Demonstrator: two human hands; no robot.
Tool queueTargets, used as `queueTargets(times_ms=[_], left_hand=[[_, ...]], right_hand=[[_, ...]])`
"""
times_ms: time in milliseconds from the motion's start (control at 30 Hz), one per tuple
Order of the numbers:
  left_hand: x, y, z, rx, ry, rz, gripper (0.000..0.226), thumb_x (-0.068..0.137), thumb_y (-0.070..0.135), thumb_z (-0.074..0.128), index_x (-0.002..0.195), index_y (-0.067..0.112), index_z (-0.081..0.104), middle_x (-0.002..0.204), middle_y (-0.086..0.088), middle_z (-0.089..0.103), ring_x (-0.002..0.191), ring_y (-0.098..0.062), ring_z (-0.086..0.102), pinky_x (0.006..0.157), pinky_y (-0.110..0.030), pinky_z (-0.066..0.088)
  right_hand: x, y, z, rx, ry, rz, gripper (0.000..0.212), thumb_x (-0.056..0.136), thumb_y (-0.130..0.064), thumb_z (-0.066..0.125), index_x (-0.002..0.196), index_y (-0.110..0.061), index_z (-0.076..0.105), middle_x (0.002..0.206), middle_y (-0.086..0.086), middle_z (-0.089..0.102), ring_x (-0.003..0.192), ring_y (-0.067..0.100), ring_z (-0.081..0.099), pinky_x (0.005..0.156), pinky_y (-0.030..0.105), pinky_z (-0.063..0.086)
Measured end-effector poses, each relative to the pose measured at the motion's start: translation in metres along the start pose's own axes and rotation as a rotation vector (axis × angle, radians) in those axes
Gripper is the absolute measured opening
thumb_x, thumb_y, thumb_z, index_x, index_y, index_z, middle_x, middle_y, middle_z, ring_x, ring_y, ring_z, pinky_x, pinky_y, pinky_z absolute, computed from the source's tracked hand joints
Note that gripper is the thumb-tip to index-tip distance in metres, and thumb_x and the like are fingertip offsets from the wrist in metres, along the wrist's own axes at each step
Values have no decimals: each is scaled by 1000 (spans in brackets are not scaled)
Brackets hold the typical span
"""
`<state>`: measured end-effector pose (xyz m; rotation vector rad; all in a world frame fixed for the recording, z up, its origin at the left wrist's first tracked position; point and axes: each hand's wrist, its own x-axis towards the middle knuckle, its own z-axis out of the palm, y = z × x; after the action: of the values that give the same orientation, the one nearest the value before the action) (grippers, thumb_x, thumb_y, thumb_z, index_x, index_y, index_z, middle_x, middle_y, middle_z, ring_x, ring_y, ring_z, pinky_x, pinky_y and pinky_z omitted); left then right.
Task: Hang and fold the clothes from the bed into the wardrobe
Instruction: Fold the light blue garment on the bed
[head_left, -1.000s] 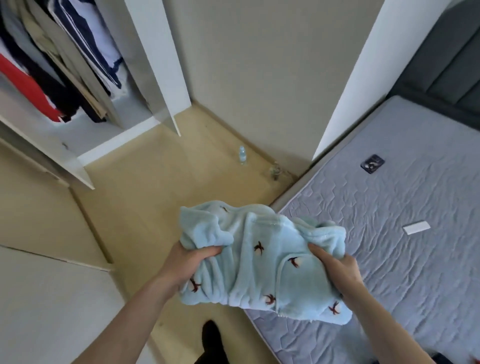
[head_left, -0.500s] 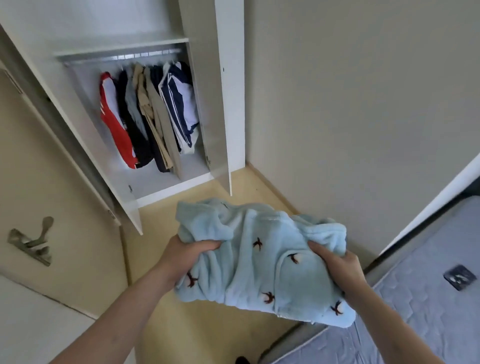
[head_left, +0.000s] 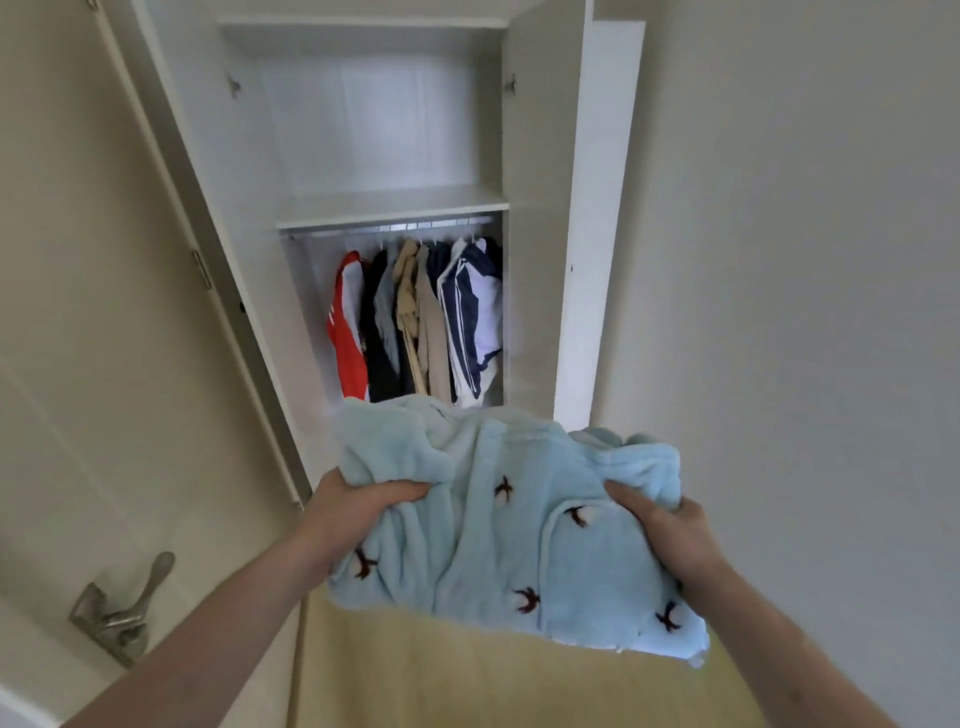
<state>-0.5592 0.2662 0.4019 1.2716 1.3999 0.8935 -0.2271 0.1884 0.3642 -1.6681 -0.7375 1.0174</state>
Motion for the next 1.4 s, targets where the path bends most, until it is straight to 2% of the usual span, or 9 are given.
queueTargets(times_ms=[133,333,467,600,800,1000,1233,1333,1400], left_hand=[[53,32,-21,-20,49,53,60,58,42,98,109,24,72,96,7,80,90,-16,77,88,-45,60],[151,78,-59,-46,117,116,55,61,37,97,108,25,70,98,6,78,92,-18,74,79,-38,59],[222,110,-90,-58,134,163,52,65,34,95,109,26,68,102,6,75,94,-18,72,74,-33,56],[293,140,-117,-73,139,203,51,63,35,96,106,27,68,103,5,76,93,-19,73,80,-37,59],[383,177,-137,-92,126,240,59,61,32,97,112,23,69,105,5,77,94,-19,74,82,-39,60],[484,215,-146,-78,183,269,59,57,34,98,108,21,70,103,3,77,92,-20,75,85,-41,60],[614,269,-140,-58,240,305,59,54,37,99,104,18,72,100,1,78,91,-23,75,88,-46,60],[667,291,-137,-45,282,316,54,57,39,98,99,21,70,100,1,77,92,-22,75,88,-45,60],[697,303,-136,-39,308,340,49,61,39,96,98,22,70,97,3,77,90,-20,75,82,-39,60]], right_hand=[[53,-50,38,8,-26,-67,43,73,-45,88,100,-15,75,81,-2,80,81,20,77,65,31,56],[141,-121,110,14,-46,-153,42,71,-44,90,98,-16,76,82,-4,80,84,20,77,71,32,58],[201,-166,162,16,-44,-203,44,69,-47,91,100,-19,76,91,-3,80,88,19,76,82,38,61],[250,-210,205,28,-28,-238,45,70,-47,90,102,-21,73,96,-3,78,89,20,75,80,36,59],[319,-262,248,44,-11,-276,40,71,-44,91,98,-22,72,98,-2,78,90,21,75,83,37,60],[407,-315,286,66,-14,-324,40,70,-44,91,98,-19,74,97,-2,78,89,20,74,81,35,59],[546,-382,324,74,-64,-361,53,64,-49,92,105,-19,76,99,-2,79,90,19,76,87,40,62],[602,-416,341,79,-87,-378,52,67,-47,92,106,-18,75,100,-1,78,90,19,75,80,35,60],[634,-437,353,75,-112,-398,45,70,-46,91,101,-20,72,98,-2,75,88,18,73,74,32,57]])
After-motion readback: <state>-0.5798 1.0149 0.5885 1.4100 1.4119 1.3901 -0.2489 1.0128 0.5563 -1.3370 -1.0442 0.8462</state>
